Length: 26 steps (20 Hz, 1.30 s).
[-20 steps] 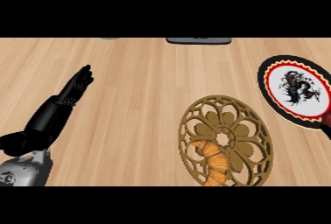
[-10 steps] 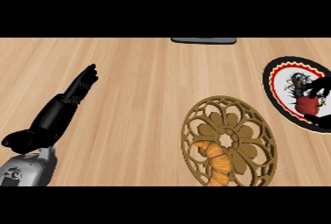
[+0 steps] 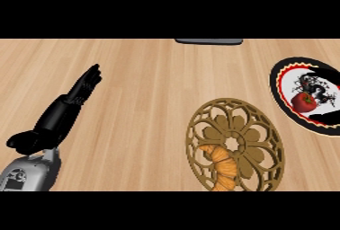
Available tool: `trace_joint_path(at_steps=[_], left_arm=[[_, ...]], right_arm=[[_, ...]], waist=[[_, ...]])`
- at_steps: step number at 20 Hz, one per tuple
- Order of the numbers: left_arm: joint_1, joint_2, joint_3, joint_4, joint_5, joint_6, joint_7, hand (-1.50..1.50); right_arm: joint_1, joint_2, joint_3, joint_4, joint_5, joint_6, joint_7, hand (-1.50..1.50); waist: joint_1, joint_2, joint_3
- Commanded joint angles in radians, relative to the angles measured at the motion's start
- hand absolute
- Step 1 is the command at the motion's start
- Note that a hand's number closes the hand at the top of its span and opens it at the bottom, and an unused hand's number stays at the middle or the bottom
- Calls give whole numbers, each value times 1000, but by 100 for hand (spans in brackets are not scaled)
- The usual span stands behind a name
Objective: Pick the bell pepper from the placemat and place it in the plate
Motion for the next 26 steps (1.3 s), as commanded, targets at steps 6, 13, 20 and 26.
trace_joint_path(at_steps=[6,13,20,26], left_arm=[[22,-2,7,8,-4,-9,0,0],[-4,-1,22,0,-6,3,17,0],[-9,-1,24,-6,1,-5,16,0],[41,14,19,-36,3,-28,-2,0]], right_arm=[[-58,0,-109,88,-126,301,-203,-150],[-60,-85,-181,148,-247,701,-128,-150],[-60,-178,-206,136,-311,914,-67,-150],[-7,-246,-215,98,-347,951,-56,-150]], waist=[[-10,-4,0],[-24,-4,1],[-24,-1,3],[-7,-1,8]])
